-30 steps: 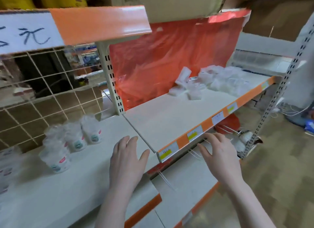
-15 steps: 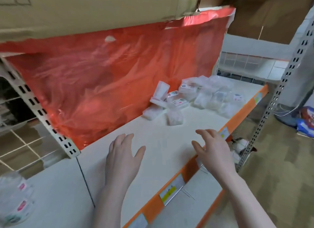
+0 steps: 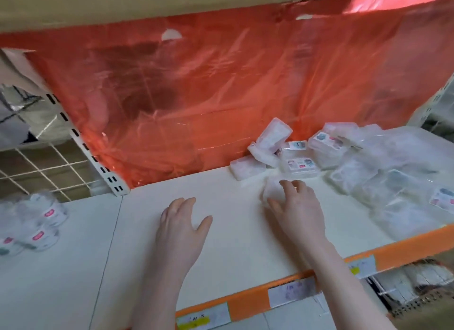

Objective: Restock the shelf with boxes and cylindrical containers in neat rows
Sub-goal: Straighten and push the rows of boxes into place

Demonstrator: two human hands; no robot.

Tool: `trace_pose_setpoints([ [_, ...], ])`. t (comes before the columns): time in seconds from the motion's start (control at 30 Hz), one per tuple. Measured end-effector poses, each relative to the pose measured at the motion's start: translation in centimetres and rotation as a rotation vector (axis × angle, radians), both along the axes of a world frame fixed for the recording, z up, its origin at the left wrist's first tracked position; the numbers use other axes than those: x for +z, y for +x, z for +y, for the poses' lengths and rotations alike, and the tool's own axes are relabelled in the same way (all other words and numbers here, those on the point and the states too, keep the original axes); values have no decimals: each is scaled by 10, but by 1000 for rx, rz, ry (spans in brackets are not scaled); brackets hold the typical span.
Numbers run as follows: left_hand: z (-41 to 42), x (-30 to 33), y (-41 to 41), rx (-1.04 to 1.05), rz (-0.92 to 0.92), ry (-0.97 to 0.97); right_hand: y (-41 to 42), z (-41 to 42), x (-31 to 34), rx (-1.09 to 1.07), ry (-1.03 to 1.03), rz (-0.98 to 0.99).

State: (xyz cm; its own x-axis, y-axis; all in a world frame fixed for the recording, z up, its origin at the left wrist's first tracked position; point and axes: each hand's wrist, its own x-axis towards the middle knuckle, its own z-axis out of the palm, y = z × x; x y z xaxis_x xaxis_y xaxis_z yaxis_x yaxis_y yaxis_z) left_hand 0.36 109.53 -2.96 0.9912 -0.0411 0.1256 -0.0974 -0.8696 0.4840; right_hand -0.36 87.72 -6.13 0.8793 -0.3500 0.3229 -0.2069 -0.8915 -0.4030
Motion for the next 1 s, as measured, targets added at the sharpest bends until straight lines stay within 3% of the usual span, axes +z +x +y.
trace_pose_setpoints([
  [0.4,-7,1,-23,221,16,25,36,-1,-10,26,-12,83],
  [0.6,-12,1,-17,199,-7,-3,18,-17,-6,108,156,104],
  [0.8,-17,-1,-8,151,-13,-38,-3,-35,-3,187,79,93],
  [1.0,-19,-2,-4,110,-31,-73,-11,-55,15,298,193,167],
])
